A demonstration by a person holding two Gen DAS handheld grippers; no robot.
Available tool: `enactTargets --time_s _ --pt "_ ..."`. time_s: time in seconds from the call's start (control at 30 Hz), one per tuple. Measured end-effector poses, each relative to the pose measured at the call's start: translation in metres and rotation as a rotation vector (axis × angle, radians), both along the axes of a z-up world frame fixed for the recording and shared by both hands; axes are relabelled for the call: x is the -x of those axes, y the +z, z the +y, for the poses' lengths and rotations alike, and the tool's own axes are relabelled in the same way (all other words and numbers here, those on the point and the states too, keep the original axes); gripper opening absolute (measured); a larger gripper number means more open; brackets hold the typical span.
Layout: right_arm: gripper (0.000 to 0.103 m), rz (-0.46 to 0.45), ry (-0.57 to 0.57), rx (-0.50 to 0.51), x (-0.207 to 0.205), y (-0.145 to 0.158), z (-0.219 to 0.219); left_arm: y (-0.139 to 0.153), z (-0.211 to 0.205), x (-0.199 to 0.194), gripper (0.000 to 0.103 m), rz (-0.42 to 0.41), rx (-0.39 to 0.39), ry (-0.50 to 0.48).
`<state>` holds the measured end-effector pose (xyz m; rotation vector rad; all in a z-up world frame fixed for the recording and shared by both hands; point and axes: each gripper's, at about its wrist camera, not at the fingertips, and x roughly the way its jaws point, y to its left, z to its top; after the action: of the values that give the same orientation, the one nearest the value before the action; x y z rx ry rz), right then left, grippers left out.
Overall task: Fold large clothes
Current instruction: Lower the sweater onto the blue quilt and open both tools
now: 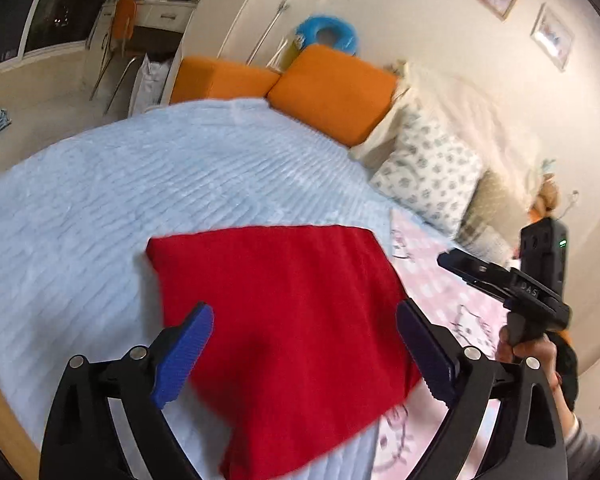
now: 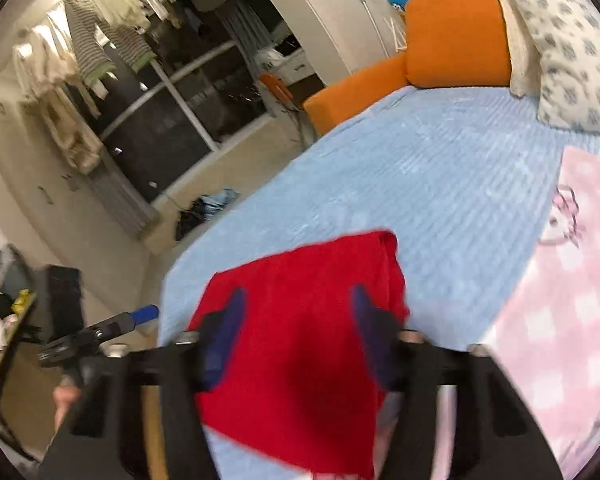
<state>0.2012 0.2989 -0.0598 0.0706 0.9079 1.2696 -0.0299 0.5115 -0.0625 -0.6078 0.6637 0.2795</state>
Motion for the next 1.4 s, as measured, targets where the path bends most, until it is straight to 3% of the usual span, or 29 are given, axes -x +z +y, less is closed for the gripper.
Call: enactTargets --time_s 0.13,0.23,0.3,0.37,0.47,0.67,0.77,0.83,0.9,1.07,1.27,1.33,1.4 --pt "0.026 0.019 -0.027 0.122 -0.005 -0.023 0.062 -0.028 0.027 -0.041 0.094 0.100 0.047 0.066" --pt "0.022 -0.014 -0.075 0.215 -0.013 -0.049 0.079 -0.054 0.043 -0.053 0.094 0.159 0.068 0.097" --pt "0.001 0.000 -0.115 0.257 -0.023 -0.067 0.086 -0.071 0.049 -0.056 0.094 0.189 0.056 0.089" --pt "0.001 0.007 -0.132 0.300 -0.028 -0.086 0.089 -0.080 0.050 -0.063 0.094 0.228 -0.011 0.073" --pt "0.004 -0.023 -0.131 0.295 -0.023 -0.088 0.085 -0.079 0.050 -0.064 0.094 0.242 -0.021 0.075" --pt "0.007 -0.058 -0.088 0.164 0.011 -0.044 0.038 -0.039 0.018 -0.011 0.094 0.135 -0.024 0.095" --pt "0.007 -0.085 -0.052 0.154 0.036 -0.037 0.009 -0.038 -0.009 0.012 0.094 0.110 -0.022 0.065" --pt "0.007 -0.082 -0.040 0.169 0.046 -0.044 -0.003 -0.048 -0.023 0.017 0.094 0.112 -0.010 0.039" --pt "0.007 -0.093 -0.048 0.209 0.053 -0.057 -0.010 -0.061 -0.031 0.014 0.094 0.158 -0.057 0.037" --pt "0.005 -0.018 -0.058 0.275 0.046 -0.098 -0.006 -0.078 -0.030 0.003 0.100 0.182 -0.052 0.017" --pt "0.005 -0.149 -0.052 0.325 0.062 -0.093 0.005 -0.084 -0.038 -0.001 0.100 0.231 -0.110 0.041" --pt "0.020 -0.192 -0.056 0.326 0.070 -0.087 0.000 -0.078 -0.049 0.001 0.100 0.263 -0.147 0.063" --pt "0.071 -0.213 -0.055 0.300 0.081 -0.077 -0.009 -0.070 -0.061 0.007 0.100 0.268 -0.184 0.089"
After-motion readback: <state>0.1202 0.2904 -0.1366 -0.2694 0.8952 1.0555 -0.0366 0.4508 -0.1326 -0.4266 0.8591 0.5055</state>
